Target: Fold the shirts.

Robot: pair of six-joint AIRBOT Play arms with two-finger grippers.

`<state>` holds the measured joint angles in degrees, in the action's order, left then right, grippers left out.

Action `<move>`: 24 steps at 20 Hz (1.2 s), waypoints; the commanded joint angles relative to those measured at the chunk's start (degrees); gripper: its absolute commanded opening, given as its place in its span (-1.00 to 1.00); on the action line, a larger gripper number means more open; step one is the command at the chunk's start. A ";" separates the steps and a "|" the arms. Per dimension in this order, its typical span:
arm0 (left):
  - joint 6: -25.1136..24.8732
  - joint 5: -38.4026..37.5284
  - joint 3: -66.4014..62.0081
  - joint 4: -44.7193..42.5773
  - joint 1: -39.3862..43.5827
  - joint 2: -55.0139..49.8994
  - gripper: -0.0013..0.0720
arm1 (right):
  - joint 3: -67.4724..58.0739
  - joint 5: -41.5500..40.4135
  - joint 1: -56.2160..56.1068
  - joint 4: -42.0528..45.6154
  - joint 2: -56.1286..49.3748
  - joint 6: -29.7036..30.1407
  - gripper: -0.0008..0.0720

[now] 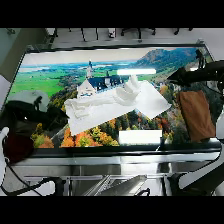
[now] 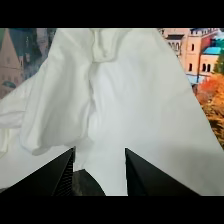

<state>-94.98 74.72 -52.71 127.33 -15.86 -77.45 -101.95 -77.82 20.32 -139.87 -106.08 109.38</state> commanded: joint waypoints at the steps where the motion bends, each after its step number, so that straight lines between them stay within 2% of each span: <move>1: -0.57 -9.16 15.26 3.72 0.79 4.70 0.97 | -0.07 -0.63 -0.13 0.17 -1.38 1.11 0.08; 4: -1.57 -13.31 17.49 4.85 2.34 2.80 0.97 | -0.07 -0.66 -0.28 0.13 -1.42 1.90 0.08; 9: -1.53 -16.92 9.88 4.68 6.21 -3.87 0.97 | -0.07 -1.88 -0.09 0.17 -1.42 3.41 0.08; 10: -1.44 -17.00 8.04 4.68 6.56 -5.07 0.84 | -0.07 -1.95 -0.09 0.15 -1.42 3.96 0.08; 11: -1.44 -16.98 6.19 4.79 6.91 -6.38 0.39 | -0.07 -1.92 -0.09 0.15 -1.42 4.26 0.08; 12: -1.44 -16.87 4.57 4.79 7.74 -7.48 0.06 | -0.07 -1.90 -0.09 0.17 -1.42 4.35 0.08; 13: -1.46 -16.39 3.13 4.74 8.81 -8.41 -0.34 | -0.07 -1.81 -0.07 0.20 -1.42 4.68 0.08; 14: -1.73 -15.74 1.64 4.59 9.94 -9.27 -0.88 | -0.07 -1.64 -0.04 0.22 -1.42 4.70 0.08; 17: -2.43 -14.25 -1.29 1.75 11.56 -9.94 -0.93 | -0.07 -1.92 0.33 0.94 -1.42 4.66 0.07; 20: 3.78 -7.50 -4.39 -12.33 7.10 -9.94 -0.93 | -0.07 -3.82 0.85 3.82 -1.42 4.61 0.02; 21: 4.42 -6.34 -5.14 -13.99 4.44 -9.94 -0.93 | -0.07 -3.85 0.83 5.18 -1.42 4.35 0.02; 24: 0.59 -6.40 -7.48 -13.68 -1.88 -9.97 -0.93 | 1.68 -3.69 -0.92 5.79 -1.42 4.26 0.02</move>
<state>-93.03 66.26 -57.80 117.60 -12.95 -87.26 -101.41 -81.01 20.49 -135.57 -107.48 113.84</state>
